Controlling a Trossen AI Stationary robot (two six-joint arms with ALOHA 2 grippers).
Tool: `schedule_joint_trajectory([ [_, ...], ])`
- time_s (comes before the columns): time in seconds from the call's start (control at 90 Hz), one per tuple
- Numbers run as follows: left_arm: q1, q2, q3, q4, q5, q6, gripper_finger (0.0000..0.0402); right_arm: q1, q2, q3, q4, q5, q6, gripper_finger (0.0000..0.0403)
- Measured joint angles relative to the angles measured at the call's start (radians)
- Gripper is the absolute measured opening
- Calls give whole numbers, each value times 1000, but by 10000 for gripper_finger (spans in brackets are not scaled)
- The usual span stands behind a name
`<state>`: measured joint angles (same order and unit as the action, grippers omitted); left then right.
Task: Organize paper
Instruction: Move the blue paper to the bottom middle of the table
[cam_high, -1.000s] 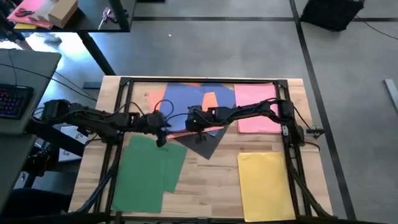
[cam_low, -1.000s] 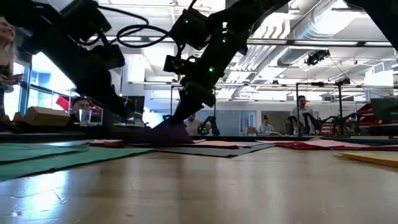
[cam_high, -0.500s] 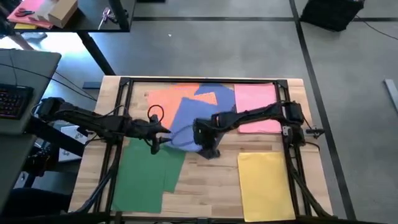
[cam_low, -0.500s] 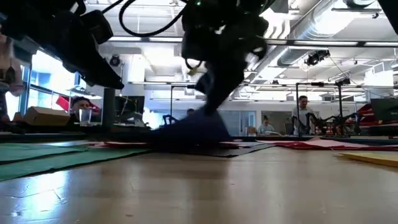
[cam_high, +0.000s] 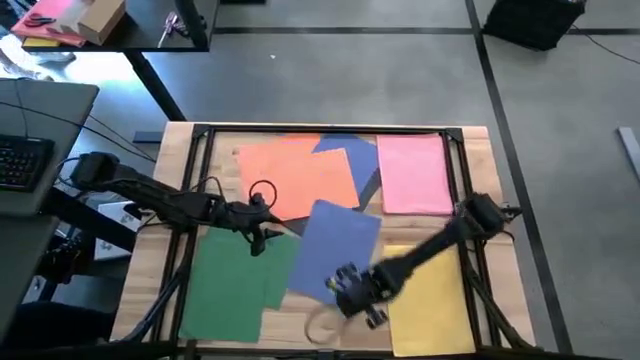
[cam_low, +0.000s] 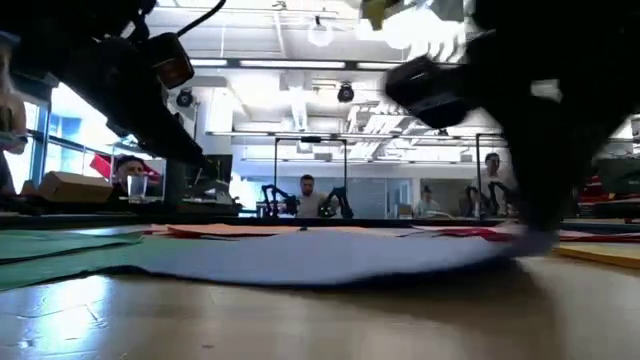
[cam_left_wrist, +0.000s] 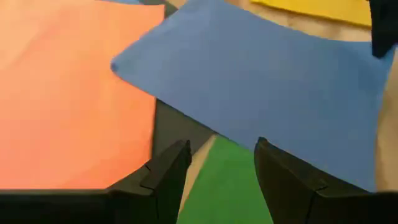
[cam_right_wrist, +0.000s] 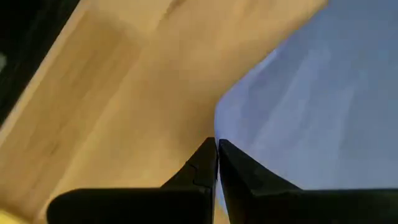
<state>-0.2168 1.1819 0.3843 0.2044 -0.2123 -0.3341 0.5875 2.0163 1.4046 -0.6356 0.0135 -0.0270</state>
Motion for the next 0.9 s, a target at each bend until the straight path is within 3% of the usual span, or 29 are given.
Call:
schedule_joint_trajectory([
  [0.211,-44,163,15,179,-1,-74,168,113,0,0,54,37,57,22],
  [0.5,-100,246,97,138,-10,-84,168,163,0,90,-129,103,272,167],
  [0.589,-102,232,110,71,-21,-84,168,158,0,102,-152,212,281,202],
  [0.644,-105,220,120,38,-30,-83,168,137,0,93,-105,308,298,216],
  [0.711,-110,202,128,13,-30,-84,168,82,0,62,-39,350,307,223],
  [0.9,-142,154,126,-69,-14,-126,168,-59,0,-70,247,309,350,212],
])
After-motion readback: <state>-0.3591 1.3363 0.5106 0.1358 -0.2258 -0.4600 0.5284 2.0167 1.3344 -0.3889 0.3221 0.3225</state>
